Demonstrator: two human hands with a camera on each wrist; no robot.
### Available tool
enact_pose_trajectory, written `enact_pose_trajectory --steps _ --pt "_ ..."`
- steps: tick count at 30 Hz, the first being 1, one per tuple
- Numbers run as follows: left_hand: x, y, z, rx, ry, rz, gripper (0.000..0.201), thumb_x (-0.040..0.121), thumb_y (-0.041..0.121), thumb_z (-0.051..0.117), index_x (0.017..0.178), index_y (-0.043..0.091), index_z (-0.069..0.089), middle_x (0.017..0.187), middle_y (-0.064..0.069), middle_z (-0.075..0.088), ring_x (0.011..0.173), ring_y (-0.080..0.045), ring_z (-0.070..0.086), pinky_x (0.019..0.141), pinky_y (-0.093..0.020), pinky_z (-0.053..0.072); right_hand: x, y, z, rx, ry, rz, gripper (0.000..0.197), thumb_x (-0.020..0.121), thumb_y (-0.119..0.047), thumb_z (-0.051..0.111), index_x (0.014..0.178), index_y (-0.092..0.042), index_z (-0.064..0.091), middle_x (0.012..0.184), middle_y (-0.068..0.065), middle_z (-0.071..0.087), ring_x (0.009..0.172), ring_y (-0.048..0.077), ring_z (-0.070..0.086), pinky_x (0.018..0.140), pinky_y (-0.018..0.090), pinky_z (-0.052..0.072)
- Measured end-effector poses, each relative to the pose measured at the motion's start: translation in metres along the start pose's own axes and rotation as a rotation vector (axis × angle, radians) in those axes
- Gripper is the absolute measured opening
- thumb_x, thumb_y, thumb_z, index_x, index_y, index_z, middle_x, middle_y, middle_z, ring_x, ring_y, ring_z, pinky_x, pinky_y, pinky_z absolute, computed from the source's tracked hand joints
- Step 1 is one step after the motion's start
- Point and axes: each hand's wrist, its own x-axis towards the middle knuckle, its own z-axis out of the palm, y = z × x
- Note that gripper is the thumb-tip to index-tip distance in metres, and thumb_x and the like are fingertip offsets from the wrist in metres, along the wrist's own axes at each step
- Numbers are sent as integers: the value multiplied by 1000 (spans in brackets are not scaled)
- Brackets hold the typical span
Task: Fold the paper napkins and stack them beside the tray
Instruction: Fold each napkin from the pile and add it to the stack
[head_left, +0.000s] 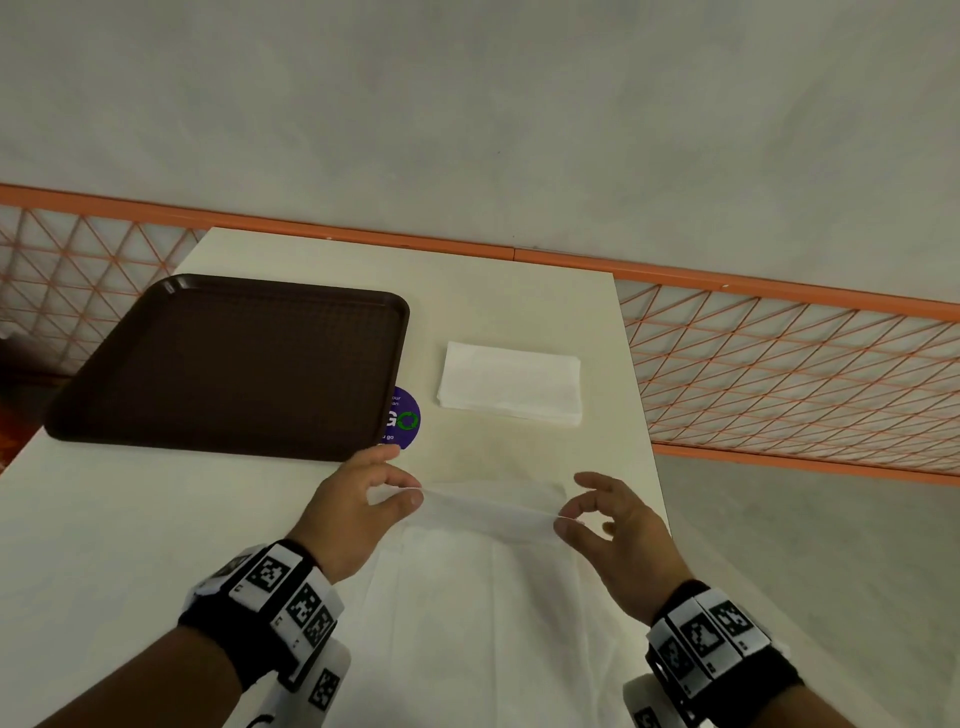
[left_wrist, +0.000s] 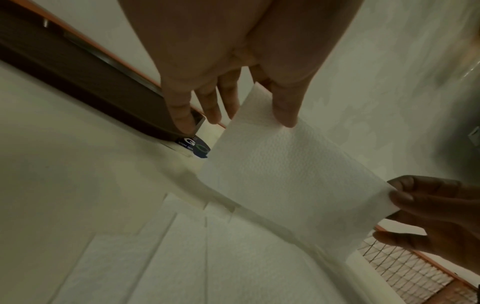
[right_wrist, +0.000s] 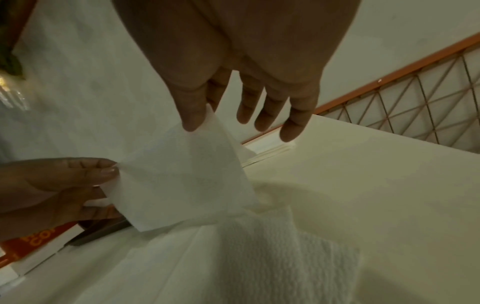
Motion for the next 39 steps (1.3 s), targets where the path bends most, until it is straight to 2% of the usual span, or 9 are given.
enact_pose_trajectory --steps 3,7,10,16,22,26,32,35,39 --pt "2 -2 1 -77 -12 0 4 87 29 67 90 30 69 121 17 61 118 -5 53 107 -36 40 3 4 2 160 -29 18 12 85 -22 72 76 -29 67 120 -21 62 112 1 57 99 28 40" --pt "7 -3 11 -117 -4 -45 6 90 28 63 92 25 69 91 6 72 89 -12 67 88 -36 54 11 6 14 292 86 126 10 87 -16 69 77 -16 66 75 6 67 71 21 58 73 41 51" --pt "13 -8 25 -62 63 -94 8 91 28 62 93 22 67 92 7 70 91 -13 65 86 -32 52 21 16 26 230 103 203 11 87 -21 68 77 -19 66 68 -1 63 65 18 55 65 38 51" --pt "32 -23 46 193 44 -131 13 93 33 57 94 21 63 95 2 69 91 -17 62 83 -28 49 40 18 39 -61 65 241 8 89 -25 62 82 -20 64 75 -5 65 67 10 56 57 19 42" --pt "42 -22 51 437 9 -47 21 96 37 51 106 21 59 104 3 62 95 -16 59 85 -30 49 54 14 44 -343 -40 235 8 89 -27 53 91 -24 60 82 -3 64 76 20 60 66 26 48" --pt "46 -19 51 550 0 3 26 97 35 50 118 21 54 120 2 52 107 -17 53 90 -29 47 61 7 46 -511 -117 176 26 91 -27 50 116 -22 57 113 -1 60 101 19 58 80 26 46" --pt "43 -8 64 741 -38 336 30 96 29 47 121 22 62 128 6 56 120 -20 53 97 -36 46 59 2 60 -754 -219 -229 38 95 -29 47 130 -20 56 137 0 51 127 26 44 105 37 39" --pt "33 -13 77 835 -181 397 39 84 34 38 96 25 74 108 6 70 100 -19 69 76 -34 57 47 9 72 -806 -308 -383 40 88 -31 40 112 -18 70 119 1 67 108 27 65 88 38 55" --pt "22 -32 81 944 -272 404 53 87 40 32 120 18 67 132 -1 60 117 -21 61 86 -42 54 36 28 70 -923 -375 -375 49 91 -40 34 124 -21 65 133 -1 61 118 20 61 90 40 54"
